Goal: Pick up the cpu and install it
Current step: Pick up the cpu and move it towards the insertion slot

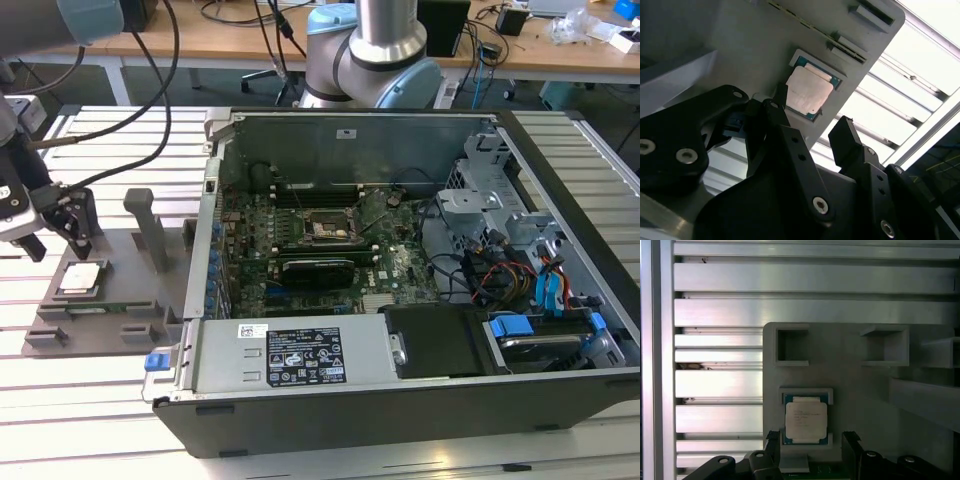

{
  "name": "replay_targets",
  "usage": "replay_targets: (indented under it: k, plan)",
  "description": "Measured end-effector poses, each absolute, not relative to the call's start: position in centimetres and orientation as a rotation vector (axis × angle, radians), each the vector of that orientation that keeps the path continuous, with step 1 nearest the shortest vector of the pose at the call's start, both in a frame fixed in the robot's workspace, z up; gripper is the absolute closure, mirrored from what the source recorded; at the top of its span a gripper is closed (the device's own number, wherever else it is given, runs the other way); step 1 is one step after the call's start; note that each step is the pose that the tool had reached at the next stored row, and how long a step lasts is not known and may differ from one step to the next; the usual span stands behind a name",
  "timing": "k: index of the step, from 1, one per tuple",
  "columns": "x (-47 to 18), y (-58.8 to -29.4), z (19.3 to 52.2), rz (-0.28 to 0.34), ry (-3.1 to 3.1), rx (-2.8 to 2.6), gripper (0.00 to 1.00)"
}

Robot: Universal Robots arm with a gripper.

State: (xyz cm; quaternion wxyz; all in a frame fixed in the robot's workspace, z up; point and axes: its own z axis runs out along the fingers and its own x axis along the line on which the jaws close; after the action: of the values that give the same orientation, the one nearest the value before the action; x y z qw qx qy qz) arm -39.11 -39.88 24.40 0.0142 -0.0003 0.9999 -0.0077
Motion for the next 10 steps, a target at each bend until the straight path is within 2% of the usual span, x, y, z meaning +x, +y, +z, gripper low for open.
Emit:
replay_targets:
  k: [10]
  plan:
    - [-39.09,-39.88,23.59,-0.024,3.113,-0.001,0.39]
